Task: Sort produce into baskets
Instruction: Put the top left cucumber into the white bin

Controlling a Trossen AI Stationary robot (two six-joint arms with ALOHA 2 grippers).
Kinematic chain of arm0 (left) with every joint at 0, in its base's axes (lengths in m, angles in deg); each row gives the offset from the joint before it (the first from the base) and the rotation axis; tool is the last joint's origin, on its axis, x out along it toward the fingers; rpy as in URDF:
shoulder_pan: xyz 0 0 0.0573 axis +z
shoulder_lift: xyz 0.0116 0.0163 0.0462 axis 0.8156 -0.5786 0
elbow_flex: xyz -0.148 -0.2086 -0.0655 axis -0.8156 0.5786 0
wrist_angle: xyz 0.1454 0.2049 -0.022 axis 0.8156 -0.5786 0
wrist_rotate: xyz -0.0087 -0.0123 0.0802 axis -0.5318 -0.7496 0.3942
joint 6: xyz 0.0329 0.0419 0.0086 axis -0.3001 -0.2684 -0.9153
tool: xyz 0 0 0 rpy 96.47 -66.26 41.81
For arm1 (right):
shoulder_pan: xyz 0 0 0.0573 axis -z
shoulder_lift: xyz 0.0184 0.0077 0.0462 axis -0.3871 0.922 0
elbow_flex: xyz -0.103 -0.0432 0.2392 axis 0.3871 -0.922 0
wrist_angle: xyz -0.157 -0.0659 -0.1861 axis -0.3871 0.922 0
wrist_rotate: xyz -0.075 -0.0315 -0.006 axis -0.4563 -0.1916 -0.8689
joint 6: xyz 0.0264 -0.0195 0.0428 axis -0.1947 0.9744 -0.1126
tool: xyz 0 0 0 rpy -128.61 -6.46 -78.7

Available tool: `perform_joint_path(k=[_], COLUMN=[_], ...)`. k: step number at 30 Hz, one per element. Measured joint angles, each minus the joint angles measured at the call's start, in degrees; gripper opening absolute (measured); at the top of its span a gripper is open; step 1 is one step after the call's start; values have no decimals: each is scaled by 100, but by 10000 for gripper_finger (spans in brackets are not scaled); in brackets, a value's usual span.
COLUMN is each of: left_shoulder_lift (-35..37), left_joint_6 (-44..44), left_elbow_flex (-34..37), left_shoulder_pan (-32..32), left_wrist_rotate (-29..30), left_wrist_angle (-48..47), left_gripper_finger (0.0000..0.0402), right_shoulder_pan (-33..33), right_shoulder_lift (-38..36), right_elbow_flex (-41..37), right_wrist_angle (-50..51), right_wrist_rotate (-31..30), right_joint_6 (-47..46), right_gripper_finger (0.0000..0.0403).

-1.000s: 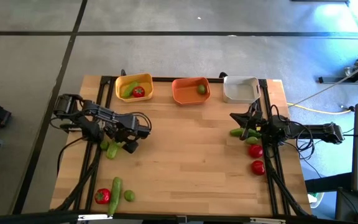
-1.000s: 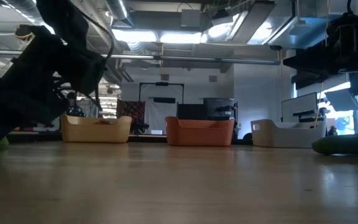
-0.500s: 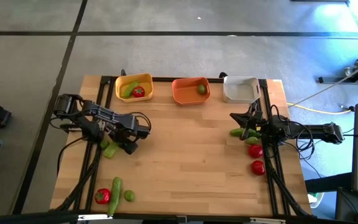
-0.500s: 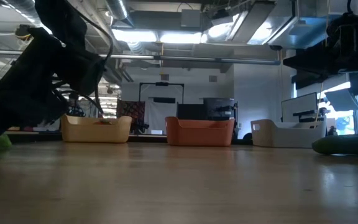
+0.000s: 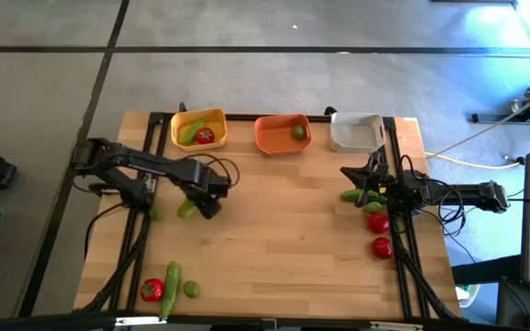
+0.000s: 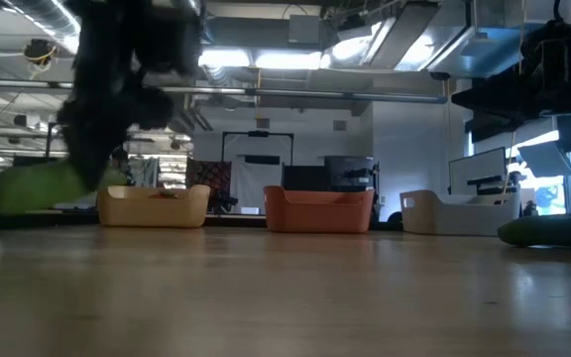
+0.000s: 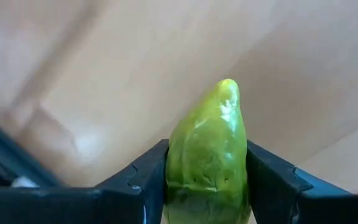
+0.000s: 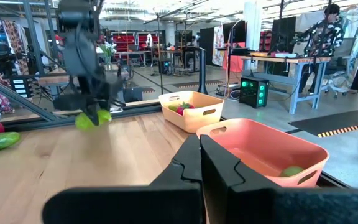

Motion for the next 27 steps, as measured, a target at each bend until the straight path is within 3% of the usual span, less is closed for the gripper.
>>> perform_joint_path(k=[7,16,20,27], left_shoulder_lift=[279,342,342,340], left_joint_6=[-695,-1664,-2176,-2952], left_elbow_flex=[-500,-518,-518,-519], left_shoulder_pan=[11,11,11,30], left_wrist_rotate=[420,434,434,434], left_wrist_angle=[1208,3076,3877,4876], left_gripper_finger=[172,172,172,173], right_shoulder_pan=[0,-1,-1,-1], right_shoulder_lift=[-1,1,1,1], right_elbow_flex=[2,0,1,2], right_wrist_angle=[-22,-16,-15,-76], right_wrist_rotate=[44,747,816,805], right_joint_6=[-242,-757,-1032,-1060], right_gripper_finger=[0,13,61,189])
